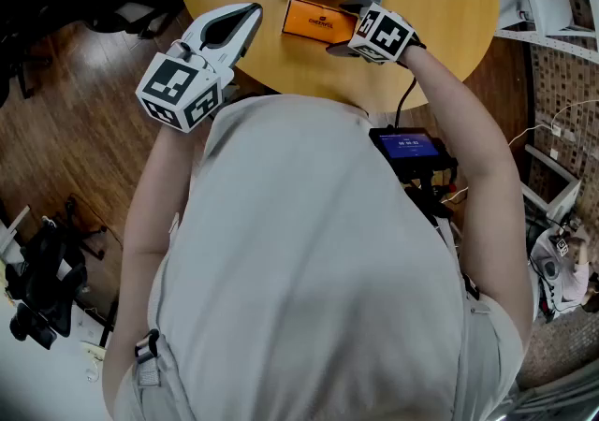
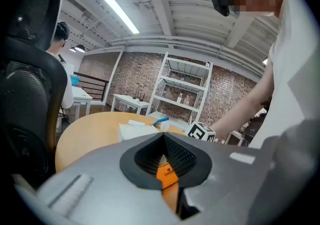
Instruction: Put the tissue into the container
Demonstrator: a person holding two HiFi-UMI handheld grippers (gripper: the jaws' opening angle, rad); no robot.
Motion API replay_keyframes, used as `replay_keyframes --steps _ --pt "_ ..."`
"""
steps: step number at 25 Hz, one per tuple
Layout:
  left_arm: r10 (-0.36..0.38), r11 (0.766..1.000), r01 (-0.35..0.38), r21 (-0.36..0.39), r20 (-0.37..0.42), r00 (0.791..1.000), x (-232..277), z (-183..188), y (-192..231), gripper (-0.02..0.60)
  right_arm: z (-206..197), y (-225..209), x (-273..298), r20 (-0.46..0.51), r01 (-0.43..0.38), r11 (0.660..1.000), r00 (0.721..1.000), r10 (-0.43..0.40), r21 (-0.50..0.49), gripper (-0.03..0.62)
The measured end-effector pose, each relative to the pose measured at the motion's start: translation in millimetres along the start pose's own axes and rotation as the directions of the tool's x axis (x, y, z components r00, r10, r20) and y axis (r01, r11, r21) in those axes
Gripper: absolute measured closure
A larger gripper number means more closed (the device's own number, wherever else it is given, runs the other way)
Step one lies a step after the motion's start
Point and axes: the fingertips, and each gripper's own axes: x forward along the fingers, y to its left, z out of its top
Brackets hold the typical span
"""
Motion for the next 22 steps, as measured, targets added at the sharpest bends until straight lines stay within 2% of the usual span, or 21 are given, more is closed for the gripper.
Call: replay_keyframes --steps 2,4,6,10,12,15,18,22 --pt "0.011 1.000 -0.011 0.000 0.005 1.000 -5 5 0 0.581 -12 2 10 -0.084 0.030 0.999 0.996 -0.033 -0.037 0.155" --pt "0.021 1.000 -0.021 -0.001 0.009 1.000 -9 7 1 0.581 -16 4 14 -0.119 0.054 0.996 0.991 -0.062 -0.073 0.171" --pt "0.028 1.000 -0.027 -0.007 0.014 1.000 -10 8 4 0.581 -12 6 8 -0.102 0.065 0.992 0.992 -0.076 -0.111 0.218" --pt "0.023 1.000 -0.023 -0.021 0.020 1.000 -7 4 12 0.581 11 3 -21 -0.041 0.093 0.981 0.994 -0.101 -0.169 0.240" --pt "0.016 1.000 -0.015 -0.025 0.024 1.000 -4 4 12 0.581 29 -12 -46 0.014 0.151 0.974 0.988 -0.151 -0.167 0.240" --pt "0.004 1.000 -0.004 -0.023 0.032 0.999 1 6 8 0.581 44 -59 -81 0.076 0.265 0.955 0.963 -0.257 -0.132 0.238" --pt "0.012 1.000 -0.011 -0.028 0.035 0.999 -2 6 3 0.581 45 -96 -95 0.033 0.325 0.942 0.946 -0.324 -0.081 0.238" --pt "0.034 0.999 -0.033 -0.042 0.031 0.999 -15 4 -5 0.581 26 -117 -76 -0.070 0.305 0.949 0.948 -0.311 -0.085 0.238"
